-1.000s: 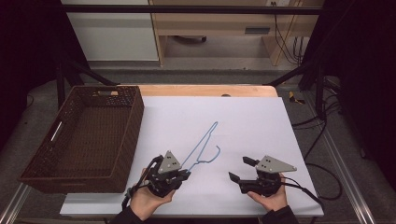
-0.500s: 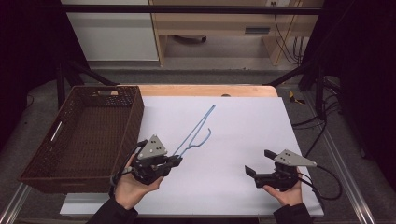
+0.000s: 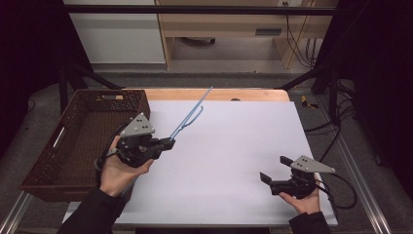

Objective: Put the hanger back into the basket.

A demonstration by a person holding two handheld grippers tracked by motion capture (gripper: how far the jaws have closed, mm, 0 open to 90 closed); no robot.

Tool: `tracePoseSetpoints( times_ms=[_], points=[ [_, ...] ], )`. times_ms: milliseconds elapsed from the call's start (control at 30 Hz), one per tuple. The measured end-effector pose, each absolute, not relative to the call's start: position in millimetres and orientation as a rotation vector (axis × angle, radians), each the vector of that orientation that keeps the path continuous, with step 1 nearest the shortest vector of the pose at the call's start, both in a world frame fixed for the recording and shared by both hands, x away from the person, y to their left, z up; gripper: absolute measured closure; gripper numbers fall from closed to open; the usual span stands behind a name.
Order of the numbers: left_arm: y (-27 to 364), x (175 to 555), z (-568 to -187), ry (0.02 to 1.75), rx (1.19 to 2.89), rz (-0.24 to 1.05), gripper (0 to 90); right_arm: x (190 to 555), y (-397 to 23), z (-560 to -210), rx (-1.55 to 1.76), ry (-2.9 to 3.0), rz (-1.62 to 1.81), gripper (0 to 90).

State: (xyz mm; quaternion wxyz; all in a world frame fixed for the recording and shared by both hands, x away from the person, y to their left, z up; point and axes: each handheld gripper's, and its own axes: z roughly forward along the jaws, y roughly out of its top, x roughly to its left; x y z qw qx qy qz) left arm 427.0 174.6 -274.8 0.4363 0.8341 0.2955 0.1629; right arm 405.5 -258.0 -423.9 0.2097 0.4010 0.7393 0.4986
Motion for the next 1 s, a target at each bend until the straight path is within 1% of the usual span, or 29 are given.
tracePoseSetpoints(
  times_ms=[467,733,1000],
  points=[
    [207.7,442.8,-254.5,0.754,2.082,0.466,86.9,407.3,-261.3,-424.6,1.121,2.058,1.373,4.4],
    [241.0,446.9,-241.0,0.762,2.082,0.499,86.8,407.2,-262.3,-424.1,1.121,2.055,1.367,4.3],
    [275.1,449.7,-237.3,0.779,2.059,0.518,86.8,407.7,-262.9,-424.1,1.121,2.052,1.356,4.1]
  ],
)
